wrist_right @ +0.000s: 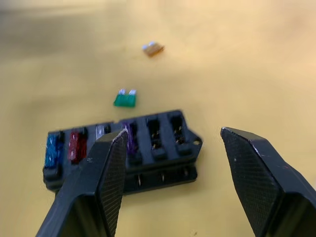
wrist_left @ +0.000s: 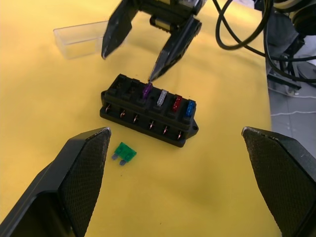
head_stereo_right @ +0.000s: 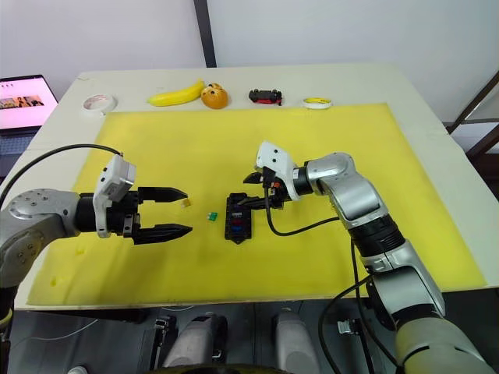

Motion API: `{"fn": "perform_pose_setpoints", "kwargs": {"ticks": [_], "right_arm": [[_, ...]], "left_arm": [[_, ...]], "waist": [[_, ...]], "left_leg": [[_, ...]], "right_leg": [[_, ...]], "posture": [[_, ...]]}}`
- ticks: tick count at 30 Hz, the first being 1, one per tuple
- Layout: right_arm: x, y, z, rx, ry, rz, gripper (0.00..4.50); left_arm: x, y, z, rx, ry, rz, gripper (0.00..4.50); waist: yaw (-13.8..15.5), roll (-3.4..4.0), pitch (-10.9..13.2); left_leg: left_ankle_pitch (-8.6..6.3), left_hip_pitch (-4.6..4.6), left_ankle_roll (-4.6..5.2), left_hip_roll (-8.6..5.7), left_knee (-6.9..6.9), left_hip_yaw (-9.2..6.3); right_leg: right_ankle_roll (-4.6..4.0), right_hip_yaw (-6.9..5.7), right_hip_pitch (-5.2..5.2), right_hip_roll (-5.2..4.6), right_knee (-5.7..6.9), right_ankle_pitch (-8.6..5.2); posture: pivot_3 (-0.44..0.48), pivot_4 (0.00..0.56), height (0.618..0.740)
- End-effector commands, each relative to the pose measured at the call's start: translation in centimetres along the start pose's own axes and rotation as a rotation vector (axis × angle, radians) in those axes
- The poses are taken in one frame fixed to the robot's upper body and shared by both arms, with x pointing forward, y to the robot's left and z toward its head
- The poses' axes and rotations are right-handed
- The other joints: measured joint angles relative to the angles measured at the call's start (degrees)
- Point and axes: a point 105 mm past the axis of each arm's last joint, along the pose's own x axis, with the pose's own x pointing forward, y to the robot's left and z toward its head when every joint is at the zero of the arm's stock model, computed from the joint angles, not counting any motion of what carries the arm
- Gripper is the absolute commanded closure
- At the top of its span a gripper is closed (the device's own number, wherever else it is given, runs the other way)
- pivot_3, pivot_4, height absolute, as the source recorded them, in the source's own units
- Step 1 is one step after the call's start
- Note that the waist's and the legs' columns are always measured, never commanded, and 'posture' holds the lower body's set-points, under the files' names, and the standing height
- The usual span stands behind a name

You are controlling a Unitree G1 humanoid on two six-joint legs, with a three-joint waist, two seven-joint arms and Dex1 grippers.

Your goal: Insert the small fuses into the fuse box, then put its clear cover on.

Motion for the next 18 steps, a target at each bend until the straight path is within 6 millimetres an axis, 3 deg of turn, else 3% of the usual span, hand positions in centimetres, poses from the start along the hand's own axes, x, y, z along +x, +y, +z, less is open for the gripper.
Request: {"fn": "perform_pose_setpoints", "kwargs": {"ticks": [1, 2, 5, 9, 10, 18], "right_arm": [[-1.0, 0.4, 2.4, -0.058, -0.074, 0.015, 1.29], [-1.2, 0.7, 2.6, -0.063, -0.079, 0.023, 1.29], [-1.3, 1.6, 2.6, -0.086, -0.083, 0.044, 2.14], [-0.7, 2.1, 2.3, -0.096, -0.086, 0.036, 4.18], [-0.4, 2.2, 2.1, -0.096, -0.087, 0.033, 4.46], [0.5, 2.4, 0.8, -0.089, -0.067, 0.001, 4.46]], "left_arm": [[-0.2, -0.1, 0.3, 0.029, -0.010, -0.003, 0.00], [-0.2, -0.1, 0.3, 0.030, -0.010, -0.003, 0.00], [-0.3, 0.0, 0.1, 0.032, -0.009, 0.000, 0.00], [-0.3, 0.1, 0.1, 0.037, -0.013, 0.001, 0.00], [-0.3, 0.1, 0.1, 0.038, -0.014, 0.001, 0.00], [-0.3, 0.1, 0.0, 0.041, -0.014, 0.002, 0.00]], "waist": [[0.04, 0.01, 0.01], [0.06, 0.01, 0.01], [0.06, 0.01, 0.01], [0.06, 0.01, 0.01], [0.05, 0.01, 0.01], [0.04, 0.01, 0.01]], "left_leg": [[0.00, 0.00, 0.00, 0.00, -0.01, 0.00], [0.00, -0.01, 0.00, 0.00, -0.01, 0.00], [0.00, -0.01, 0.00, 0.00, -0.01, 0.00], [0.00, -0.01, 0.00, 0.00, -0.01, 0.00], [0.00, -0.01, 0.00, 0.00, -0.01, 0.00], [0.00, -0.01, 0.00, 0.00, -0.01, 0.00]], "right_leg": [[0.00, 0.00, 0.00, 0.00, 0.00, 0.00], [0.00, 0.00, -0.01, 0.00, 0.00, 0.00], [0.00, 0.00, -0.01, -0.01, 0.00, 0.00], [0.00, 0.00, -0.01, -0.02, -0.01, 0.00], [0.00, 0.00, -0.01, -0.02, -0.01, 0.00], [0.00, 0.00, -0.02, -0.01, -0.01, 0.00]], "posture": [[0.000, 0.150, 0.740], [0.000, 0.150, 0.740], [0.000, 0.150, 0.740], [0.000, 0.150, 0.740], [0.000, 0.150, 0.740], [0.000, 0.150, 0.740]]}}
